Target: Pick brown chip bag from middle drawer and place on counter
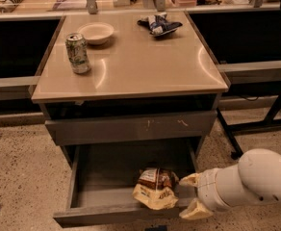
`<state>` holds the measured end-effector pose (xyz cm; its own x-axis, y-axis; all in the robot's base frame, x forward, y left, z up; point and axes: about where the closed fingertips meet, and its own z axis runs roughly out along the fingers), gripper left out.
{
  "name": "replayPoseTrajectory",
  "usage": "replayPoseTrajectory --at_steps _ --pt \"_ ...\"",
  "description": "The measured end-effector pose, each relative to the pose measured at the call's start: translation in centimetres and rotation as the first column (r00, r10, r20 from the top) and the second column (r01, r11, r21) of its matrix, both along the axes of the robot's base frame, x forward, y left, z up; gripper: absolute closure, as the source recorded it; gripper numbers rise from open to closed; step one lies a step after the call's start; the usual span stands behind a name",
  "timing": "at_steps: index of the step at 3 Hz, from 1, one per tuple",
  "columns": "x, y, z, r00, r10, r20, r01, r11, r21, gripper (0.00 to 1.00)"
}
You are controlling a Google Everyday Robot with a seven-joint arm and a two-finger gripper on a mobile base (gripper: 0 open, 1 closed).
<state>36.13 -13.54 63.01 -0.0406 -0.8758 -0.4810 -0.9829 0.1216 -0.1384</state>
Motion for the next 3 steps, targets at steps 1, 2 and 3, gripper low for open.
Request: replayPoseTrajectory --at_steps 1,2,3 --pt "1.1 1.4 -2.1 0.9985 0.037 0.04 -0.038 0.999 0.026 0.31" --pt "2.5 2.5 -4.3 0.9951 0.061 0.078 -0.065 0.996 0.055 0.34" --pt "4.1 3.2 -7.2 0.9927 0.074 0.095 -0.082 0.993 0.083 0.33"
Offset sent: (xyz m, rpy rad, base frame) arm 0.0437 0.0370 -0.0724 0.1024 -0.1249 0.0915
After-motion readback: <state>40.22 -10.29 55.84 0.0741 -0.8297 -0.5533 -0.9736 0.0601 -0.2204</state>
